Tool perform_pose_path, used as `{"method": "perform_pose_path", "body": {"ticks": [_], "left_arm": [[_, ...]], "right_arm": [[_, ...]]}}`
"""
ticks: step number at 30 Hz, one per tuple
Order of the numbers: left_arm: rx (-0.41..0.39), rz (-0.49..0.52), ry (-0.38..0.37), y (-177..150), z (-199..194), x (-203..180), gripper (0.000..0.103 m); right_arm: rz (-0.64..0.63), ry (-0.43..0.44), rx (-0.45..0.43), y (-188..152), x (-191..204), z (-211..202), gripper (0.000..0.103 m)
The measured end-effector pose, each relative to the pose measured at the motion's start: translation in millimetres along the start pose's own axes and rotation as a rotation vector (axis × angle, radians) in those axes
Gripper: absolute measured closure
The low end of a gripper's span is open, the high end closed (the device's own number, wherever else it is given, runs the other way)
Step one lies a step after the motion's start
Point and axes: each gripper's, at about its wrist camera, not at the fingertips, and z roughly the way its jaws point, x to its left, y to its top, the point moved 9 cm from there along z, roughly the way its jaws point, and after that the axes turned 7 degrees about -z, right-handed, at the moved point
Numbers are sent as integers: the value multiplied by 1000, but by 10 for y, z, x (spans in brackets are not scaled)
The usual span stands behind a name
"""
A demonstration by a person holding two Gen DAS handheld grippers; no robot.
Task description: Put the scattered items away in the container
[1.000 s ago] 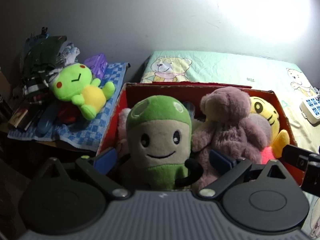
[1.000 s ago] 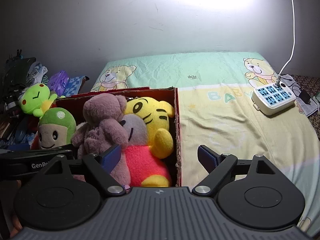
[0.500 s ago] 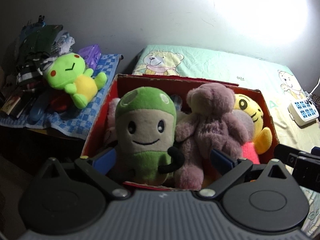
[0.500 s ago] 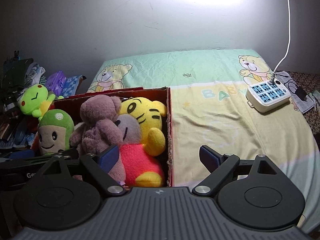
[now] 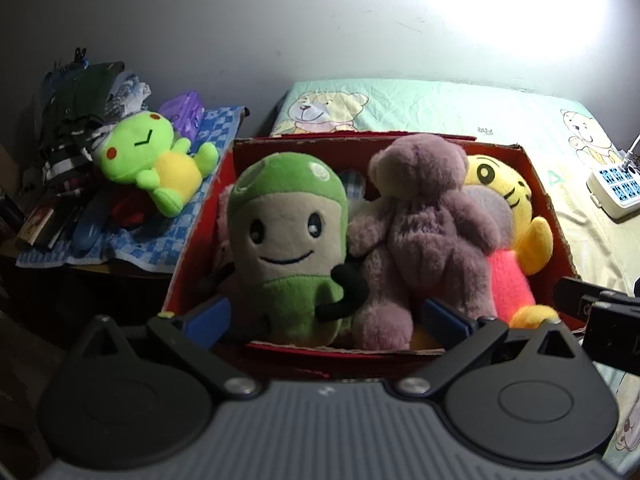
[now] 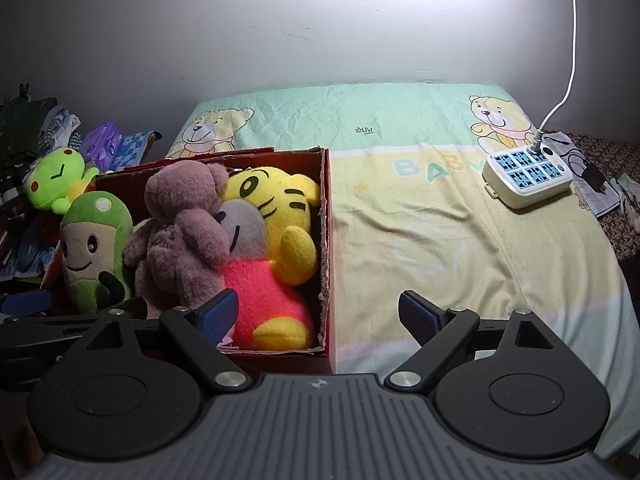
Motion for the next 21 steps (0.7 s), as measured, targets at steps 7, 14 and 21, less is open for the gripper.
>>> {"method": "perform_pose_path", "body": {"ticks": [7, 14, 21], "left_arm": [[11, -7, 4, -38, -6, -30, 0], [9, -14, 30, -53, -50, -114, 0], [24, -35, 33, -92, -100, -326, 0]], "right_arm": [[15, 10, -4, -35, -41, -11, 14], [21, 41, 2, -20, -125, 13, 14], [42, 49, 2, -18, -397, -19, 14]]}}
